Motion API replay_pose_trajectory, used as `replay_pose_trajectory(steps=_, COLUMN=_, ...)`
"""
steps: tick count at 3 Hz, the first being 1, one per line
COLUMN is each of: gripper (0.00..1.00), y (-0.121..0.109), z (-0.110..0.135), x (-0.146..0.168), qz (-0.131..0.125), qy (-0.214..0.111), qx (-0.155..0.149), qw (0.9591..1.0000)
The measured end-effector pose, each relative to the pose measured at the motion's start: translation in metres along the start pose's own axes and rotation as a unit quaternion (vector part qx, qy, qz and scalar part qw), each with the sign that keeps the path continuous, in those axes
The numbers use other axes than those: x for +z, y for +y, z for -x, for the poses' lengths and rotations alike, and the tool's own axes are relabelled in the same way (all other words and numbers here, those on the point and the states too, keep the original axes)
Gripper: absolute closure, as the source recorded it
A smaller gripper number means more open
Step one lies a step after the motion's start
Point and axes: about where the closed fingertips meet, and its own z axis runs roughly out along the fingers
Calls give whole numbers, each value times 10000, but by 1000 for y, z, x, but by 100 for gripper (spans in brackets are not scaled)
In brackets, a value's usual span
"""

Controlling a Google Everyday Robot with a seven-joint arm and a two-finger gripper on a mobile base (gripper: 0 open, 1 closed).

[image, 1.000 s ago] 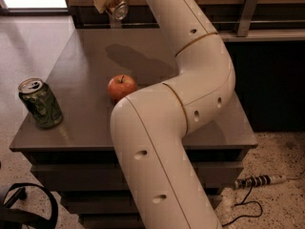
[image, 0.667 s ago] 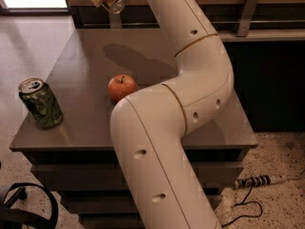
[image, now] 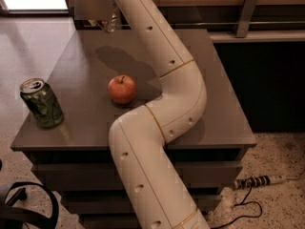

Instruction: Place orange can upright

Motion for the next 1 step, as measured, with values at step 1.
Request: replay_pose_trajectory(steps=1, gripper=100, y=0, z=0, x=0, qz=0, qy=0, qx=0, qw=10000)
